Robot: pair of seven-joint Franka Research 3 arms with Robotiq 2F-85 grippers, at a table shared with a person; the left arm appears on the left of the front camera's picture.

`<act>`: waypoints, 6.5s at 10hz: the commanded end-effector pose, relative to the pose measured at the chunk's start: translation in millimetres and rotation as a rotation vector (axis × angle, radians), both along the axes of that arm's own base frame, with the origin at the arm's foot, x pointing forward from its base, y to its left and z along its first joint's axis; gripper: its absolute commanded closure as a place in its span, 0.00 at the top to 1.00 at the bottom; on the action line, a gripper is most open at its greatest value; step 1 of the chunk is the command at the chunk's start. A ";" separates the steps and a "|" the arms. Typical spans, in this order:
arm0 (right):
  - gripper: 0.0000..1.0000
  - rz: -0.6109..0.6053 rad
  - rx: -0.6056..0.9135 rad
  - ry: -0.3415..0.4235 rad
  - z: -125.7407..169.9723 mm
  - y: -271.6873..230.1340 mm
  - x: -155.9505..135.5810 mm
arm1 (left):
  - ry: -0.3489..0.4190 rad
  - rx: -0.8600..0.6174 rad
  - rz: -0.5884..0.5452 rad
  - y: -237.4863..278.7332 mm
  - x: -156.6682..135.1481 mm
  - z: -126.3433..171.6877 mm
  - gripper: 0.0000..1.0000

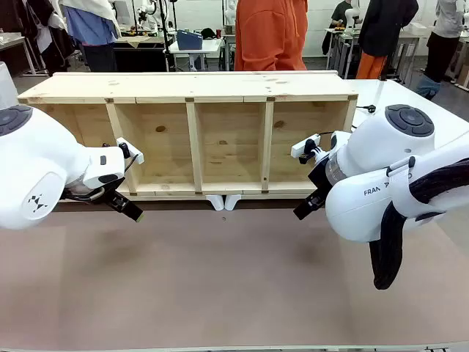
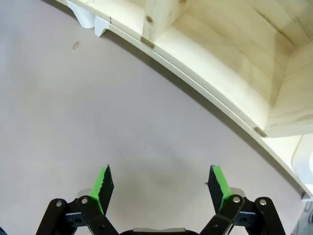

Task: Perform cable management.
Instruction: When the cord part of the Power Cable appears at the lower middle area of the table and stops, grasp the cord part of the Power Cable.

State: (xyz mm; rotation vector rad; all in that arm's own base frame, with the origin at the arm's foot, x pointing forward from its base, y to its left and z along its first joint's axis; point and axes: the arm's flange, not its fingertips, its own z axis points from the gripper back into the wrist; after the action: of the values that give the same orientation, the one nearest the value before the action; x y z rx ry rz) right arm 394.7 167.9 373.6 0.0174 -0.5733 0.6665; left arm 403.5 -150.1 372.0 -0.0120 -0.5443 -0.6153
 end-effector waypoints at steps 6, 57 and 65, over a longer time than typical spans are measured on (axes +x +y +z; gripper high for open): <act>1.00 0.000 0.000 0.000 0.0 0.0 0.0 | 0.000 0.000 0.000 -0.1 -0.1 0.0 1.00; 1.00 -0.279 0.105 -0.200 214.4 4.0 -173.6 | -0.241 -0.021 0.247 71.8 -163.2 241.4 1.00; 1.00 -0.279 0.105 -0.200 214.4 4.0 -173.6 | -0.241 -0.021 0.247 71.8 -163.2 241.4 1.00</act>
State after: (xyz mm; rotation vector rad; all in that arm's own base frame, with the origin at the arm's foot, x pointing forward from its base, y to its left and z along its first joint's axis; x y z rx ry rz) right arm 220.9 171.8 588.3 -0.0265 -0.7871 0.3621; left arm 238.6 -77.5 613.6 0.1090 -0.7706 -0.3749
